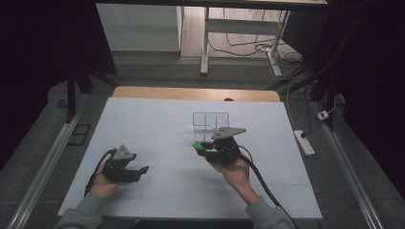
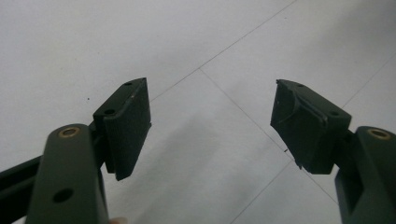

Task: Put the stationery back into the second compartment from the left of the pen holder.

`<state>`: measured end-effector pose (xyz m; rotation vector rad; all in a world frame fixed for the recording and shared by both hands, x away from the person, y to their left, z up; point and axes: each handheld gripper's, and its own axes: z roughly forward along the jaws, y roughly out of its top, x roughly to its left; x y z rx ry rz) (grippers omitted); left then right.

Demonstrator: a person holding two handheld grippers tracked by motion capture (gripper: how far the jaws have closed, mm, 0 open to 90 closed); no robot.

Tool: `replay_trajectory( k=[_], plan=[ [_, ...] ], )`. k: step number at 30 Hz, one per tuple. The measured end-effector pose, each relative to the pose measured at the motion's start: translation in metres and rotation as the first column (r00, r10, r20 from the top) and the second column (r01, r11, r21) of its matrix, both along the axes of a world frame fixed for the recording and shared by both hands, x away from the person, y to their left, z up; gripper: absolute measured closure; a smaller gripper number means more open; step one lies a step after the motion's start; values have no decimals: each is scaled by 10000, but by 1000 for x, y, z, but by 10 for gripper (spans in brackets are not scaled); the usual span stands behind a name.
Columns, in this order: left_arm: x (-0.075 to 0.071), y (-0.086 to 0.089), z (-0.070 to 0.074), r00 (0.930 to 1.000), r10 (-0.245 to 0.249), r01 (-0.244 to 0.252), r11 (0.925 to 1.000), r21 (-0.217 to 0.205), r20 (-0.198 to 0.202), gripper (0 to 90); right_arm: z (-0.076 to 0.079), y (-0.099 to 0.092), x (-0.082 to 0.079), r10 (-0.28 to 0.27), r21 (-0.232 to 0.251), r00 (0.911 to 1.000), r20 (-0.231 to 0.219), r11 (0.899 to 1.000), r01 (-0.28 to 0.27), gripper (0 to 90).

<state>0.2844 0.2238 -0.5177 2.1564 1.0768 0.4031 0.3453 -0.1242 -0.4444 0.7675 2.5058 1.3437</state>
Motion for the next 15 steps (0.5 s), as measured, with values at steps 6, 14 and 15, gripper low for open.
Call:
replay_trajectory(
  k=[6, 14, 15],
  plan=[
    [0, 0, 0, 10000, -23, 23, 10000, 55, -21, 285, 7, -4, 2, -181, 179, 9990, 398, 9997, 174, 666],
    [0, 0, 0, 10000, 31, -31, 9999, 127, 12, 284, 16, -10, 8, -332, 713, 9959, 839, 9971, 273, 666],
    [0, 0, 0, 10000, 52, -53, 9999, 114, 40, 284, 17, -12, 9, -379, 713, 9953, 892, 9970, 316, 666]
  ],
)
